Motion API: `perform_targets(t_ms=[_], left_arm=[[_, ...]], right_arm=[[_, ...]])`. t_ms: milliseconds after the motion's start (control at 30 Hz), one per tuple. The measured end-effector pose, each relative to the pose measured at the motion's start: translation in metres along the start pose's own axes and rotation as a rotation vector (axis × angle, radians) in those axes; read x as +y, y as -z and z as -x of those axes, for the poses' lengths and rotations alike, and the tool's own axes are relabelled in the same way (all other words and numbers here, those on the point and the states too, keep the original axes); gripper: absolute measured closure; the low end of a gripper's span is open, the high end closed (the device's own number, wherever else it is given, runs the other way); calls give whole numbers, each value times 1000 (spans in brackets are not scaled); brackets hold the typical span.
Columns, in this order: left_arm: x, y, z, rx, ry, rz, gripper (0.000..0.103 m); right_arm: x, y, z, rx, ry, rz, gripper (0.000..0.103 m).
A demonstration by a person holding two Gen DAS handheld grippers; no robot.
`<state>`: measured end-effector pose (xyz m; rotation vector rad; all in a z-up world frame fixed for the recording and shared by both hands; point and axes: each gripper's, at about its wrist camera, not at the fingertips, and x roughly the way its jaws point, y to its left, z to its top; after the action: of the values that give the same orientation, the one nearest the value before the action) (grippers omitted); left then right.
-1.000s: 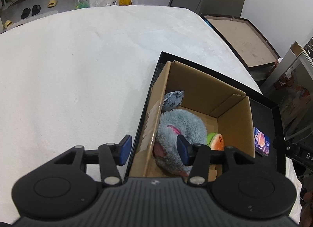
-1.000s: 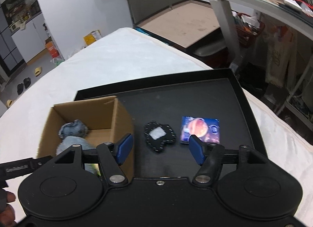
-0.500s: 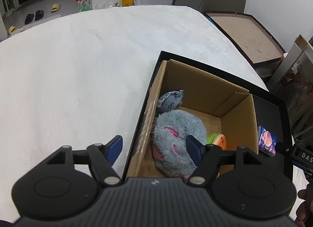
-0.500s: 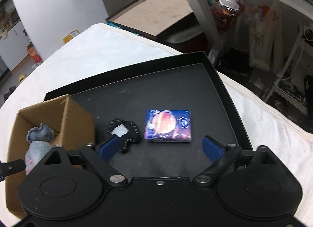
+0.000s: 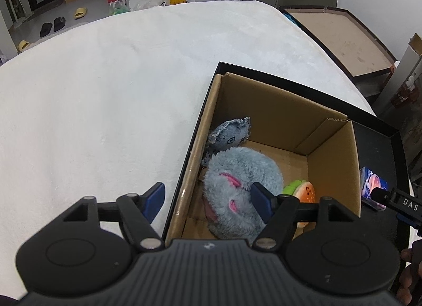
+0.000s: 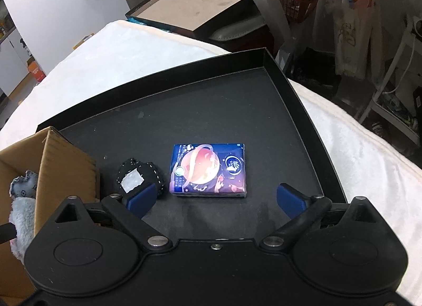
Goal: Organize soft objects
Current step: 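Move the right gripper over the purple tissue pack, then grasp the purple tissue pack with the right gripper and lift it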
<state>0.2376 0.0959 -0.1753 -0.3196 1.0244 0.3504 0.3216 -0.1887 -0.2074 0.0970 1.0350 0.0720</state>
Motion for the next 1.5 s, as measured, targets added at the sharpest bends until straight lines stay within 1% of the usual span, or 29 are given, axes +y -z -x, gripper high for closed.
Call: perform_targets(t_ms=[367,433,500,533,567,600,667,800,1033,1267,1400,1500], left_arm=[[-15,0,-6,-14,-60,-18,31],[-16,-1,-6,-19,-69,-19,30],[-17,-1,-7,-23,-77,-20,28],[-17,-1,-7,-25,-82,-20,28],[-18,-1,-7,-26,-85,-21,27],[-18,-2,-7,-27,-87,-22,27],[-19,-2,-6,-27,-89,-24,27],[-20,-1,-5,-23,-88,-27,27],[-19,-1,0,-24,-67,-31,27],[-19,1,6,-51,-40,-38,28],[-17,3,8,-51,-21,-36,32],[-15,3,10,-60,-13,-34,37]], right_arm=[[7,-3,-24,36,-42,30,5],[8,-2,-28,41,-38,44,13],[8,0,-32,53,-33,66,25],[9,1,-31,40,-20,84,30],[10,2,-30,31,-9,101,31],[10,2,-29,30,-7,113,32],[6,2,-27,35,-19,102,32],[-2,4,-23,44,-16,82,32],[-8,10,-15,41,-4,62,32],[-7,9,1,18,-2,61,32],[-3,8,13,0,-6,67,32],[-1,6,19,-12,-7,72,32]])
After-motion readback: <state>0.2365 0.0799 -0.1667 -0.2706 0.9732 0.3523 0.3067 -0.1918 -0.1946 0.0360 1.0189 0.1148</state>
